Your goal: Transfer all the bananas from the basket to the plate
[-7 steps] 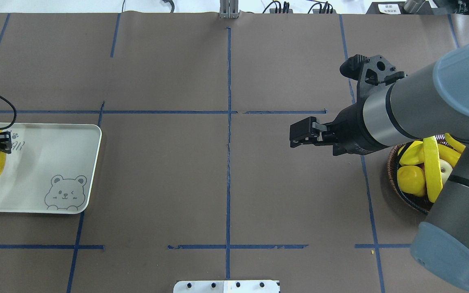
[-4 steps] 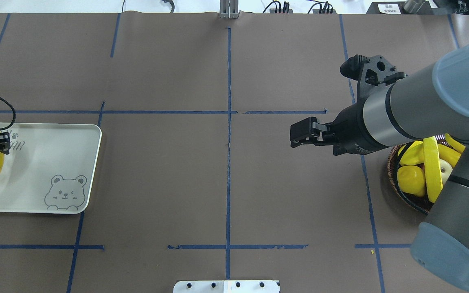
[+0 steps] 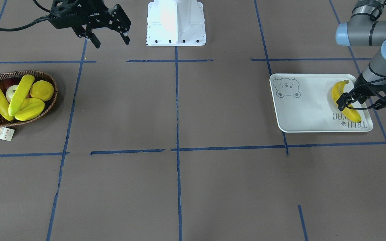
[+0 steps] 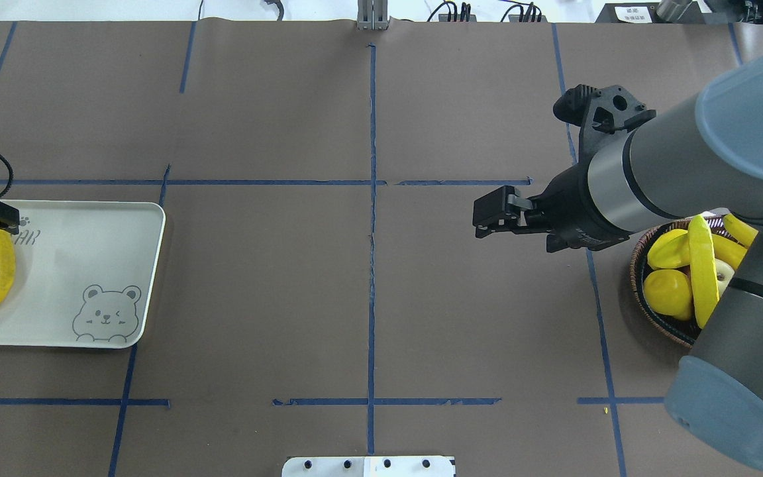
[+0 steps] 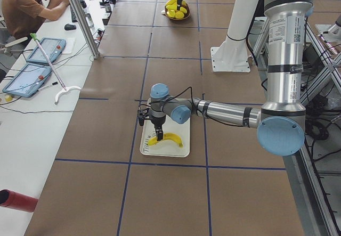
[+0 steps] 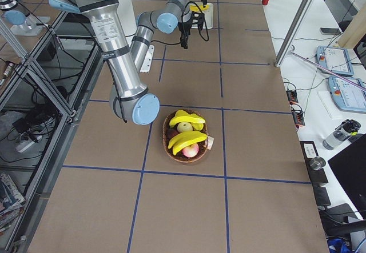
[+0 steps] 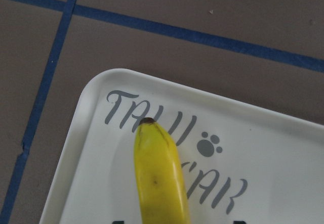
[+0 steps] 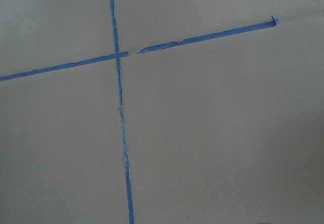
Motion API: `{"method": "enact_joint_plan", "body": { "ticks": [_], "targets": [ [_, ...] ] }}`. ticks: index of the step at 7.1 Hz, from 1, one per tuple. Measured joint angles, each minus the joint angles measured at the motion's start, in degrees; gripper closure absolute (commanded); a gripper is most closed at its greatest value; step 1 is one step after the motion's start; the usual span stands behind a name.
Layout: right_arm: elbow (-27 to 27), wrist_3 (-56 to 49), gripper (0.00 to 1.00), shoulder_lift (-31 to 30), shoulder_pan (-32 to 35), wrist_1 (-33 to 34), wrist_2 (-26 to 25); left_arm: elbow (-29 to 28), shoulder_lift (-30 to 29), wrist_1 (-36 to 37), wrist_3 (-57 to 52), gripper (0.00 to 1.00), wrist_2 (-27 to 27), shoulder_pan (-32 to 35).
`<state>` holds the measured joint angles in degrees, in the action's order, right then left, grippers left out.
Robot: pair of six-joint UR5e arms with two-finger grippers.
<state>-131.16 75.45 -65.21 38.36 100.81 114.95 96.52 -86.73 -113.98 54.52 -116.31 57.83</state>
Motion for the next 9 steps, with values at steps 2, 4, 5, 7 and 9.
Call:
{"method": "enact_joint_plan", "body": {
  "ticks": [2, 4, 5, 7, 9],
  "targets": [
    [-0.26, -1.94, 0.0, -1.13, 1.18, 0.62, 0.21, 4.03, -0.15, 1.15, -1.43, 0.0, -0.65, 1.12],
    [-1.09, -9.36, 0.01, -7.41, 3.12, 1.18, -0.47, 9.88, -0.85, 2.94, -0.6, 0.0, -1.35, 1.03],
    [-2.23, -14.37, 0.0, -12.75, 4.65, 1.37, -1.18, 11.57, -1.66, 3.25, 1.14, 0.0, -1.45, 0.78],
    [-5.35, -21.56, 0.0, -23.81, 7.1, 0.22, -2.58, 12.88, -2.93, 3.34, 4.07, 0.0, -1.54, 0.32],
    [-5.75, -22.73, 0.01, -31.05, 7.54, -6.42, -6.31, 13.78, -3.39, 3.33, 5.94, 0.0, -1.55, -0.49]
  ]
}}
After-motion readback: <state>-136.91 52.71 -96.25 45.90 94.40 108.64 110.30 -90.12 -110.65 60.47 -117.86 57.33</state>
